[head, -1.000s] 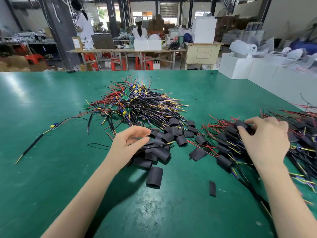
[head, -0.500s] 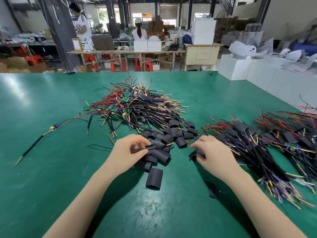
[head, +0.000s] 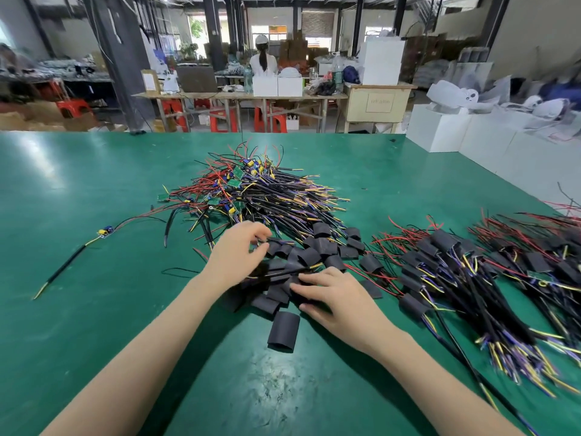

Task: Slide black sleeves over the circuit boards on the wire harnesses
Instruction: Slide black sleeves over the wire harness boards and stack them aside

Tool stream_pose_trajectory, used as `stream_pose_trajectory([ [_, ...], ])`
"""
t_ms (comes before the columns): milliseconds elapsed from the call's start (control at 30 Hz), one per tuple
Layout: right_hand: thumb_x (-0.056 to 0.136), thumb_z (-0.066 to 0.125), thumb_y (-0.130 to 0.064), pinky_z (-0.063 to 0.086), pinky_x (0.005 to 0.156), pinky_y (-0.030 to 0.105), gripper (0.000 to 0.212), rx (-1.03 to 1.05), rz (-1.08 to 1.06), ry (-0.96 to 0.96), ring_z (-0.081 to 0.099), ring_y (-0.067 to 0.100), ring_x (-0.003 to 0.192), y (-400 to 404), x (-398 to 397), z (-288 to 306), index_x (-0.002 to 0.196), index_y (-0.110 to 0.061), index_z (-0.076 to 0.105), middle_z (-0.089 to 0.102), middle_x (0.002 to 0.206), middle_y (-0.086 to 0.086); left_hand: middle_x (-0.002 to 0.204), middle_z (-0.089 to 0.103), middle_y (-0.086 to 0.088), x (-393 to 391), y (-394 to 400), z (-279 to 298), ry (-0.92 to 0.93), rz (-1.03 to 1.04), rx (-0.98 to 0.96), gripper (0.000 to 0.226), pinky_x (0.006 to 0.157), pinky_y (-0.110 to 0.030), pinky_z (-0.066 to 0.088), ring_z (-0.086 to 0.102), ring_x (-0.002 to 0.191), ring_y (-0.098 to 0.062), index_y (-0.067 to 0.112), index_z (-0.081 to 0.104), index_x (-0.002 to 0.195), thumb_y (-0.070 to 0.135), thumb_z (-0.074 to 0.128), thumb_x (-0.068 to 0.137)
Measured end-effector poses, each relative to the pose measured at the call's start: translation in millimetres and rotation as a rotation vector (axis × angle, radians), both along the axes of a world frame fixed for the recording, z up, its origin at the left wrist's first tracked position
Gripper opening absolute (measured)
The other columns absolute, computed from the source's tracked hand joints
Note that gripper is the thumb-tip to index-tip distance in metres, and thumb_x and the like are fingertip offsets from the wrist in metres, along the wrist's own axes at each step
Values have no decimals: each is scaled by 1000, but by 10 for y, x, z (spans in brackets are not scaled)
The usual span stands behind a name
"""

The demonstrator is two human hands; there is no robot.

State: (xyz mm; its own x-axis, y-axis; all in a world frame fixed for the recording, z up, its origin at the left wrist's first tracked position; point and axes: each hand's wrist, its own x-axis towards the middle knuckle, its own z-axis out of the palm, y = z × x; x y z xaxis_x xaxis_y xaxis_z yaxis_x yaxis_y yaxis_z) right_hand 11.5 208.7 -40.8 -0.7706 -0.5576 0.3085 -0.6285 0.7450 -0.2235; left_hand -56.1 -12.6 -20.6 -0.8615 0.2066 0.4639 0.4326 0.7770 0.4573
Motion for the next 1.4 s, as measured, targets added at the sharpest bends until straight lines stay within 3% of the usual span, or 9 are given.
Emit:
stream_pose_trajectory([
  [133, 89, 65, -28, 43, 90, 39, 26, -72, -11, -6, 52, 24, 107, 64, -5, 12, 113, -24, 71, 66, 117, -6, 133, 50, -9, -464, -167, 64, -16, 196, -466, 49, 97, -40, 45, 41, 124, -27, 9, 46, 136, 0, 53, 89],
  [267, 82, 71, -39, 44, 86, 37, 22, -157, -57, -32, 55, 23, 98, 47, 35, 15, 90, -19, 73, 69, 101, -6, 135, 46, -10, -686, -233, 58, -91, 273, -992, 45, 98, -34, 41, 40, 125, -28, 9, 38, 136, 10, 50, 93],
  [433, 83, 69, -34, 43, 85, 35, 23, -170, -129, -99, 56, 21, 103, -22, 30, -21, 77, -15, 58, 66, 102, -1, 136, 43, -12, -772, -239, 38, -127, 316, -1132, 54, 96, -32, 43, 38, 129, -28, 7, 34, 137, 6, 60, 90],
  [600, 76, 63, -21, 42, 79, 35, 14, -141, -125, -96, 54, 23, 89, 8, 7, 20, 78, -18, 49, 59, 89, -2, 129, 44, -13, -750, -341, 46, -198, 399, -1032, 48, 88, -34, 50, 43, 123, -28, 4, 42, 128, -2, 64, 86],
  [900, 74, 76, -41, 45, 76, 32, 32, -211, -137, -151, 56, 17, 81, 64, -14, 64, 85, -16, 58, 63, 84, -4, 112, 62, -7, -592, -558, -18, -49, 374, -935, 18, 91, -36, 38, 53, 109, -28, 12, 57, 109, 15, 44, 97],
  [1067, 70, 79, -39, 48, 75, 32, 28, -231, -137, -193, 59, 15, 79, 104, -36, 71, 82, -20, 62, 64, 82, -5, 84, 63, -8, -339, -525, 19, 54, 348, -311, 16, 67, -37, 38, 55, 73, -30, 8, 51, 97, 19, 40, 101],
  [1167, 67, 81, -39, 48, 73, 29, 31, -206, -127, -202, 59, 13, 80, 117, -43, 69, 85, -20, 63, 65, 84, -7, 75, 58, -5, -180, -537, 106, 6, 347, 78, 10, 66, -35, 38, 53, 73, -29, 15, 54, 98, 25, 53, 97],
  [1300, 67, 82, -31, 43, 69, 13, 36, -235, -120, -219, 59, 9, 83, 149, -41, 54, 97, -19, 64, 66, 90, -8, 67, 57, 13, 64, -538, 174, -46, 100, 272, 13, 62, -22, 36, 46, 61, -3, 27, 61, 88, 23, 74, 85],
  [1400, 69, 82, -24, 42, 75, 14, 41, -261, -120, -169, 60, 11, 88, 199, -32, 81, 107, -17, 67, 66, 97, -3, 65, 56, 14, 216, -527, 150, -73, -98, 327, 13, 56, -17, 31, 39, 57, -2, 37, 66, 81, 26, 72, 85],
])
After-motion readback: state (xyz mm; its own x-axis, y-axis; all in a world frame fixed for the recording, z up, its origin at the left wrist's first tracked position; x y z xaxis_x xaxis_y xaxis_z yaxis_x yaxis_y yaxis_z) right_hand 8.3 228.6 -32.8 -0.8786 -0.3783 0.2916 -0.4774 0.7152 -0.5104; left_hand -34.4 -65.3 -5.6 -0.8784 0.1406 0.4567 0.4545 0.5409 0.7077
